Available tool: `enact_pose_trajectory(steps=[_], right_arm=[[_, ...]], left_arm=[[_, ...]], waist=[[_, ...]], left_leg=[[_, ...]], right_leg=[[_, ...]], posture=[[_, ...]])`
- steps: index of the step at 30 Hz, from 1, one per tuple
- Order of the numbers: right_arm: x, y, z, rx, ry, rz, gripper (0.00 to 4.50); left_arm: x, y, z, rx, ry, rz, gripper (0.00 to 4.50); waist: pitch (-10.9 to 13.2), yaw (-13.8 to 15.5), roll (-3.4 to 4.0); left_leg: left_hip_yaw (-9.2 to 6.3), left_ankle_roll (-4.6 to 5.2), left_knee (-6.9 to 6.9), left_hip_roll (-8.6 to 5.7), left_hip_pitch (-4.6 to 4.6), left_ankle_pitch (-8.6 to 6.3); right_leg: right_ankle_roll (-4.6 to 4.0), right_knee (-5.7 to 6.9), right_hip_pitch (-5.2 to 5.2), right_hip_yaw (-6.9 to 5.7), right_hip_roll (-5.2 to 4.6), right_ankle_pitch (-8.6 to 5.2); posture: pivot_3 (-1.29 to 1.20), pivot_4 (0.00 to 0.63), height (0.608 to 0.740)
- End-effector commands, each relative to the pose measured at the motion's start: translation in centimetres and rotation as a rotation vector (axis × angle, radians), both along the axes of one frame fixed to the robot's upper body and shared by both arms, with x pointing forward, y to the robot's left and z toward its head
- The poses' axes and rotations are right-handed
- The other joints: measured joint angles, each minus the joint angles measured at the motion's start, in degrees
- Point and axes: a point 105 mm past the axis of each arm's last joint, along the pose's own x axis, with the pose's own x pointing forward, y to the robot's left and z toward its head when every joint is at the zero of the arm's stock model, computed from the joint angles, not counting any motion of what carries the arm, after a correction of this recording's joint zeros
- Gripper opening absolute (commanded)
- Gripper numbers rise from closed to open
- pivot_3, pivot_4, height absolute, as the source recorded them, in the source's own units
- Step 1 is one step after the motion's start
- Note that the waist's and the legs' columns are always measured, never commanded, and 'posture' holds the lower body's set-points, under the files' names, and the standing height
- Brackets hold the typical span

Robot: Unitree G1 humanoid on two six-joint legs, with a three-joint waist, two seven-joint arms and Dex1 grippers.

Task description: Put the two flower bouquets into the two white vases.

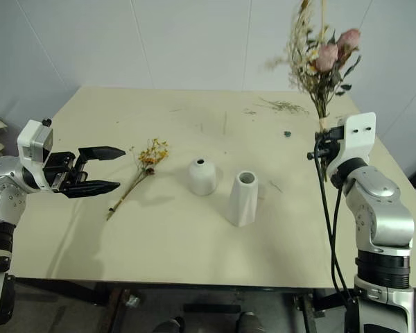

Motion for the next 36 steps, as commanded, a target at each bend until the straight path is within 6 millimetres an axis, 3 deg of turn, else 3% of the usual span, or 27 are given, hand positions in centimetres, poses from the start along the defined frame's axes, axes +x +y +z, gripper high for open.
enact_pose_trajectory(steps=[1,4,7,13,20,36], right_arm=[[-1.4,2.3,4.4,-0.002,-0.229,0.068,0.01],[-2.5,5.3,6.2,0.013,-0.355,0.171,0.01],[-3.7,8.2,6.3,0.005,-0.405,0.289,0.01],[-5.5,11.3,5.9,0.042,-0.427,0.433,0.01],[-6.3,13.0,4.2,0.043,-0.369,0.519,0.01],[-8.5,14.4,4.3,0.158,-0.302,0.67,0.01]], left_arm=[[-1.1,-0.3,0.6,0.007,-0.033,-0.125,4.5],[-1.0,-0.5,0.8,0.003,-0.034,-0.132,4.5],[-1.0,-0.4,1.0,0.001,-0.037,-0.131,4.5],[-1.1,0.3,1.9,-0.013,-0.078,-0.105,4.5],[-1.1,1.7,2.2,0.007,-0.086,-0.047,4.5],[-1.2,1.7,2.0,0.006,-0.071,-0.049,4.5]], waist=[[0.0,-0.2,0.0],[0.0,-0.7,0.02],[0.0,-1.0,0.02],[0.0,-1.0,0.02],[0.0,-1.1,0.02],[0.0,-1.0,0.02]], left_leg=[[0.0,0.0,-0.01,0.0,0.0,0.0],[0.0,0.0,-0.02,0.0,0.01,0.0],[-0.02,0.0,-0.02,0.01,0.01,0.0],[-0.05,0.0,0.0,0.01,0.03,0.0],[-0.08,0.0,0.01,0.01,0.07,0.0],[-0.1,0.0,-0.01,0.01,0.06,0.0]], right_leg=[[0.0,0.01,-0.01,0.0,0.0,0.0],[0.0,0.06,-0.04,0.0,0.0,-0.01],[0.0,0.2,-0.07,0.0,0.01,-0.05],[-0.03,0.33,-0.07,0.0,0.01,-0.1],[-0.1,0.41,-0.09,0.0,0.03,-0.15],[-0.14,0.42,-0.1,-0.01,0.03,-0.18]], posture=[[0.0,0.15,0.74],[0.0,0.15,0.74],[0.0,0.15,0.74],[0.0,0.15,0.74],[0.0,0.15,0.74],[0.0,0.15,0.74]])
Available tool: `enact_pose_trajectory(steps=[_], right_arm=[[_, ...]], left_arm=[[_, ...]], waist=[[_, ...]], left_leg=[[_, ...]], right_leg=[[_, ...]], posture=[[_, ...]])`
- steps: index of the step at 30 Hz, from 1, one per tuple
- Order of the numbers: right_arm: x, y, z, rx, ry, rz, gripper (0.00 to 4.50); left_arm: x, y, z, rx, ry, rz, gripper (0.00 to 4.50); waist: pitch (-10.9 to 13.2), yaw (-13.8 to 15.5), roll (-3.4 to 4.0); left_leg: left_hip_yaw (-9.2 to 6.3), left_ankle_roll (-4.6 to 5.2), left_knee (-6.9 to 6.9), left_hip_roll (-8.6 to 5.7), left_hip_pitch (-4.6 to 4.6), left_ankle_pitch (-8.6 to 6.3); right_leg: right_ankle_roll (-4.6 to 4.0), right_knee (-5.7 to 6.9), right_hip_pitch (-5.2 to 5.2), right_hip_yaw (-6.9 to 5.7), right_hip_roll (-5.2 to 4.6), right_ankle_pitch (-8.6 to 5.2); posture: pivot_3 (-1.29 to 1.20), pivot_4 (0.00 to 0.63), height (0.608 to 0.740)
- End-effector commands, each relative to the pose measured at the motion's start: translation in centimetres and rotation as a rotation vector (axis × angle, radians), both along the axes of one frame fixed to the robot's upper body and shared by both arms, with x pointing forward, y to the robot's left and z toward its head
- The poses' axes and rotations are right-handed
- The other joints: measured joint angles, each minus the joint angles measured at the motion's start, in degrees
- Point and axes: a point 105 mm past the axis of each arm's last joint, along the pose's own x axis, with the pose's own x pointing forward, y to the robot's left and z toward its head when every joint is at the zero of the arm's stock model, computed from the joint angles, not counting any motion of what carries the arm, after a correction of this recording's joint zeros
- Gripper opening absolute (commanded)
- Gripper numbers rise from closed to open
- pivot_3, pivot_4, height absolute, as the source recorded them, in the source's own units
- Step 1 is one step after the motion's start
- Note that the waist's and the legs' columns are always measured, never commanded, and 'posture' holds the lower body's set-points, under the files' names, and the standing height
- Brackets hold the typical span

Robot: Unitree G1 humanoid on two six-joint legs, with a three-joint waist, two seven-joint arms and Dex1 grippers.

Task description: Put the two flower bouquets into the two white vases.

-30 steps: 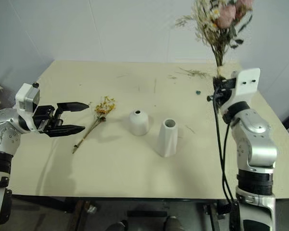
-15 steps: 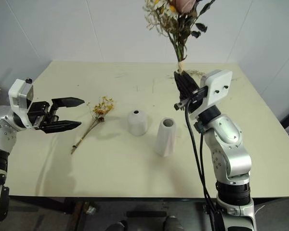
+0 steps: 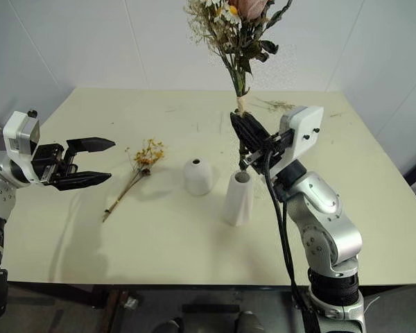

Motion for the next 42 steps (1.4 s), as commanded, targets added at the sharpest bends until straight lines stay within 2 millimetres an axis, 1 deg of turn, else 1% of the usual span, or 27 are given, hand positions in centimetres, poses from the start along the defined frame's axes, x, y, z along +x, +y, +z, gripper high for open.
enact_pose_trajectory(steps=[1,5,11,19,32,37,42], right_arm=[[-1.2,-0.4,0.7,-0.002,-0.042,-0.001,0.01],[-1.0,-0.6,-0.5,-0.011,-0.004,-0.004,0.01],[-0.7,-0.6,-1.6,-0.022,0.018,-0.008,0.01],[0.1,-0.1,-2.1,-0.028,0.015,0.008,0.01],[0.2,-0.5,-4.1,-0.048,0.063,0.014,0.01],[0.2,-0.5,-4.5,-0.054,0.067,0.015,0.01],[0.6,-0.5,-5.1,-0.058,0.072,0.011,0.01]], left_arm=[[-1.4,0.2,0.7,0.023,-0.039,-0.101,4.5],[-1.5,0.0,0.7,0.018,-0.036,-0.109,4.5],[-1.7,0.0,0.8,0.014,-0.034,-0.116,4.5],[-1.7,0.0,0.8,0.01,-0.034,-0.117,4.5],[-1.9,0.1,0.7,0.009,-0.033,-0.111,4.5],[-1.8,0.0,0.6,0.008,-0.033,-0.115,4.5],[-1.7,-0.1,0.6,0.006,-0.035,-0.117,4.5]], waist=[[0.0,0.1,0.0],[0.0,0.1,0.0],[0.0,0.0,0.0],[0.0,0.0,0.0],[0.0,0.0,0.0],[0.0,0.1,-0.01],[0.0,0.0,-0.01]], left_leg=[[0.0,0.0,0.0,0.0,0.0,0.0],[0.0,0.0,0.0,0.0,0.0,0.0],[0.0,0.0,0.0,0.0,0.01,0.0],[0.0,0.0,0.0,0.0,0.0,0.0],[-0.01,0.0,-0.02,0.0,0.02,0.0],[-0.01,0.0,-0.02,0.0,0.01,0.0],[0.0,0.0,-0.02,0.0,0.01,0.0]], right_leg=[[0.0,-0.01,0.0,0.0,0.0,0.0],[-0.04,0.0,0.01,-0.02,0.0,-0.03],[-0.05,0.01,0.0,-0.02,0.0,-0.03],[-0.05,0.0,0.0,-0.03,0.0,-0.04],[-0.05,0.01,0.0,-0.03,0.0,-0.05],[-0.05,0.0,0.0,-0.03,0.0,-0.05],[-0.05,-0.01,0.0,-0.03,0.0,-0.05]], posture=[[0.0,0.15,0.74],[0.0,0.15,0.74],[0.0,0.15,0.74],[0.0,0.15,0.74],[0.0,0.15,0.74],[0.0,0.15,0.74],[0.0,0.15,0.74]])
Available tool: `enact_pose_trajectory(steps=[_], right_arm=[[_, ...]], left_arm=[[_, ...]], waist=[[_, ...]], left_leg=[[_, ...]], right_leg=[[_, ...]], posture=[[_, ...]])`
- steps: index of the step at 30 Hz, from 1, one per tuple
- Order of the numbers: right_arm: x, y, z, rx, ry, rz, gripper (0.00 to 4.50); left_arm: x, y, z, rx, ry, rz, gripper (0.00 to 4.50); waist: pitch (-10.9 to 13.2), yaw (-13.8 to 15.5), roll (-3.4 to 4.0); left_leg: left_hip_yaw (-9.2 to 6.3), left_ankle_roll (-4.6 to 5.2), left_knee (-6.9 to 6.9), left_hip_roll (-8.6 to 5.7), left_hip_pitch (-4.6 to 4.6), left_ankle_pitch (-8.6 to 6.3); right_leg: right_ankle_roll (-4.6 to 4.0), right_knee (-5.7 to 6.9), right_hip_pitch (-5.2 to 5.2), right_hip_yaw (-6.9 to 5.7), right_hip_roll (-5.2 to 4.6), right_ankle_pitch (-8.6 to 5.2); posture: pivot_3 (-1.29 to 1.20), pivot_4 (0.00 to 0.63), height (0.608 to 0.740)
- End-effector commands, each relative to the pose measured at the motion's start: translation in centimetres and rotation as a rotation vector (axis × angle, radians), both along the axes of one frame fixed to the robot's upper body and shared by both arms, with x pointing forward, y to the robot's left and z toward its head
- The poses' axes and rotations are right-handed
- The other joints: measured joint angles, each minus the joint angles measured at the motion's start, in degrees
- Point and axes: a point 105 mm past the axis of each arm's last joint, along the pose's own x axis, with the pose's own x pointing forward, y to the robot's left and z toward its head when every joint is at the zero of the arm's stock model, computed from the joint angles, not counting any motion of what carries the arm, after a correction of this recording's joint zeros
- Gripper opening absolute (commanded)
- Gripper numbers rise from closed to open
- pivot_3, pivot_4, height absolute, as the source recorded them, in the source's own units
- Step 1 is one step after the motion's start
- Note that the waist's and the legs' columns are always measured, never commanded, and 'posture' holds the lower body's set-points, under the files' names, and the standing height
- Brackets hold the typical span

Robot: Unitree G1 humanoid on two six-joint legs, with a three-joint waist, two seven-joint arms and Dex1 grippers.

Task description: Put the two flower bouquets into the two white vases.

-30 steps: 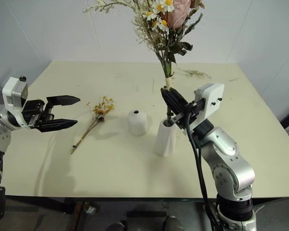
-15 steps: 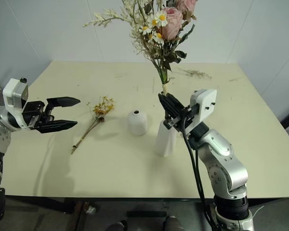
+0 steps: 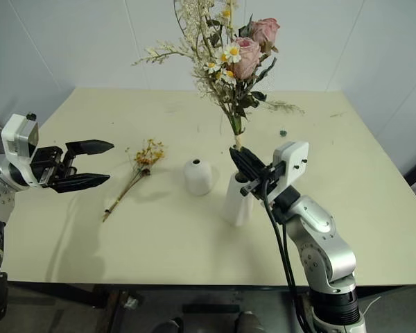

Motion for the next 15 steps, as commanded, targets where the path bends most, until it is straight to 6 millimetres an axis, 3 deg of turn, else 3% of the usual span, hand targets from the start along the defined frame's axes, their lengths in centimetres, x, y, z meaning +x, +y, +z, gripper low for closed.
enact_pose_trajectory(steps=[1,7,15], right_arm=[[-0.4,0.1,0.5,0.006,-0.051,0.011,0.01],[-0.4,-0.1,-0.1,0.01,-0.035,0.003,0.01],[-1.1,-0.3,-0.7,-0.002,-0.017,0.019,2.58]], left_arm=[[-1.4,-0.4,1.0,0.025,-0.058,-0.12,4.5],[-1.5,-0.4,1.0,0.023,-0.061,-0.123,4.5],[-1.5,-0.5,1.0,0.021,-0.065,-0.125,4.5]], waist=[[0.0,0.0,0.0],[0.0,0.0,0.0],[0.0,0.1,0.0]], left_leg=[[0.0,0.0,0.0,0.0,0.0,0.0],[0.0,0.0,0.0,0.0,0.0,0.0],[0.0,0.0,-0.01,0.0,0.02,0.0]], right_leg=[[0.0,0.0,0.0,0.0,0.0,0.0],[0.0,0.0,0.0,0.0,0.0,0.0],[0.0,0.01,0.0,-0.01,0.0,-0.01]], posture=[[0.0,0.15,0.74],[0.0,0.15,0.74],[0.0,0.15,0.74]])
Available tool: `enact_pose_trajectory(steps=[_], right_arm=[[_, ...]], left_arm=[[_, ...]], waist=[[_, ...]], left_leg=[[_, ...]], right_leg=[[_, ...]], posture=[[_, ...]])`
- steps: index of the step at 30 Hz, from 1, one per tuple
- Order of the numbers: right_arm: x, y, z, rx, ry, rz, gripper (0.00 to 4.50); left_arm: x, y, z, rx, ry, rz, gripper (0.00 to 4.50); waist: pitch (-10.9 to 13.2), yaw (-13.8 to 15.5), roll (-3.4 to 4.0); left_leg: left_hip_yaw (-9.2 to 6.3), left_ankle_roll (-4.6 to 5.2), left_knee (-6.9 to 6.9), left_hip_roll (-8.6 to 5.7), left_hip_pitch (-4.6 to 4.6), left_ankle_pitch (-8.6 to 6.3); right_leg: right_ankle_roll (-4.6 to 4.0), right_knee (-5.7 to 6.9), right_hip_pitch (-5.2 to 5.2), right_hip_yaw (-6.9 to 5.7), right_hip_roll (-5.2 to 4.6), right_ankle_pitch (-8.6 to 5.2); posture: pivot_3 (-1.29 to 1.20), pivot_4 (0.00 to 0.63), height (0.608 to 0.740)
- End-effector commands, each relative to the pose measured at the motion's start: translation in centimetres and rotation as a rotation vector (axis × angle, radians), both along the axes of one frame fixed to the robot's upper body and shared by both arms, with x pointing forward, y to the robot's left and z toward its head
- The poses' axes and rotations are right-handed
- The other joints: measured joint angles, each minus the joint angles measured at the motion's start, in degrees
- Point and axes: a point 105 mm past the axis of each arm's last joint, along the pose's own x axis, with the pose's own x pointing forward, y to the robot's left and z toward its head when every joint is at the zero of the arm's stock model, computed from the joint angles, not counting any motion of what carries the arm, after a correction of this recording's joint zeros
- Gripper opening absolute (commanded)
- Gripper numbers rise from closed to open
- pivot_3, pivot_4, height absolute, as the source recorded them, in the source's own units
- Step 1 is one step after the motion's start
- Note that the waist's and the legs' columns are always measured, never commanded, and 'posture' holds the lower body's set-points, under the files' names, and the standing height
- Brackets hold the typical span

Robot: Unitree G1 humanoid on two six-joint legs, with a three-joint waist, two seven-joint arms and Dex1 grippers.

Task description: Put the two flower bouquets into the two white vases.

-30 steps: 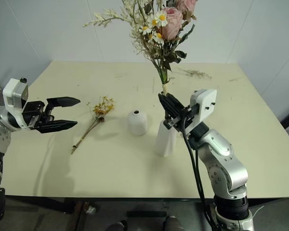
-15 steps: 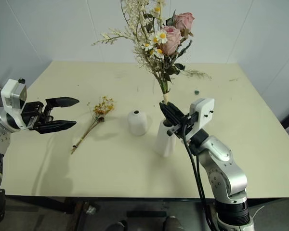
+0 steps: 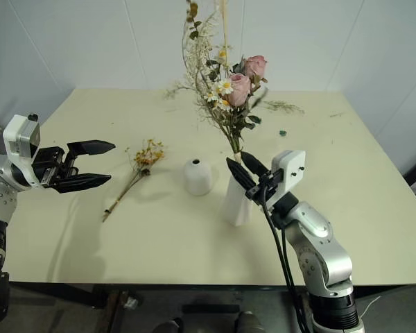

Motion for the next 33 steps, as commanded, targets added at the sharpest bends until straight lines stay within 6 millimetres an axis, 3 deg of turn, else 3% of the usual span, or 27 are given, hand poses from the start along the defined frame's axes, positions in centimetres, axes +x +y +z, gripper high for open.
enact_pose_trajectory(steps=[1,6,13,20,28,33], right_arm=[[-1.3,-0.1,0.9,-0.007,-0.056,0.027,2.91],[-2.4,-0.6,0.7,-0.051,-0.041,0.062,4.43],[-4.2,-2.2,0.1,-0.184,0.021,0.116,4.43],[-6.8,-5.7,0.5,-0.458,0.115,0.221,4.43],[-9.1,-5.2,1.0,-0.558,0.158,0.431,4.43],[-9.3,-3.9,1.7,-0.562,0.119,0.507,4.43]], left_arm=[[-1.5,-0.4,1.1,0.027,-0.066,-0.119,4.5],[-1.3,-0.5,1.1,0.023,-0.069,-0.121,4.5],[-1.2,-0.6,1.0,0.018,-0.069,-0.119,4.5],[0.0,-0.4,0.4,0.021,-0.074,-0.022,4.5],[2.1,0.0,-0.6,0.006,-0.073,0.197,4.5],[5.4,1.4,-3.2,0.077,0.037,0.577,4.5]], waist=[[0.0,0.1,0.0],[0.0,0.1,0.0],[0.0,0.2,-0.01],[0.0,1.0,0.01],[0.0,1.3,-0.05],[0.0,1.5,-0.06]], left_leg=[[0.0,0.0,0.0,0.0,0.0,0.0],[0.0,0.0,0.0,-0.01,-0.02,0.0],[0.0,0.0,0.0,-0.01,-0.02,-0.01],[0.04,0.02,0.04,-0.03,-0.05,-0.02],[0.05,0.04,0.1,0.02,-0.04,-0.03],[0.05,0.03,0.13,0.03,-0.06,-0.03]], right_leg=[[0.0,-0.01,0.0,0.0,0.0,0.0],[0.0,-0.02,0.0,0.0,-0.01,0.0],[0.01,-0.08,0.02,-0.01,-0.01,-0.01],[0.0,-0.2,0.05,-0.02,-0.06,-0.01],[0.01,-0.3,0.11,-0.07,-0.04,-0.01],[0.1,-0.42,0.16,-0.07,-0.05,0.04]], posture=[[0.0,0.15,0.74],[0.0,0.15,0.74],[0.0,0.15,0.74],[0.0,0.15,0.74],[0.0,0.15,0.74],[0.0,0.15,0.74]])
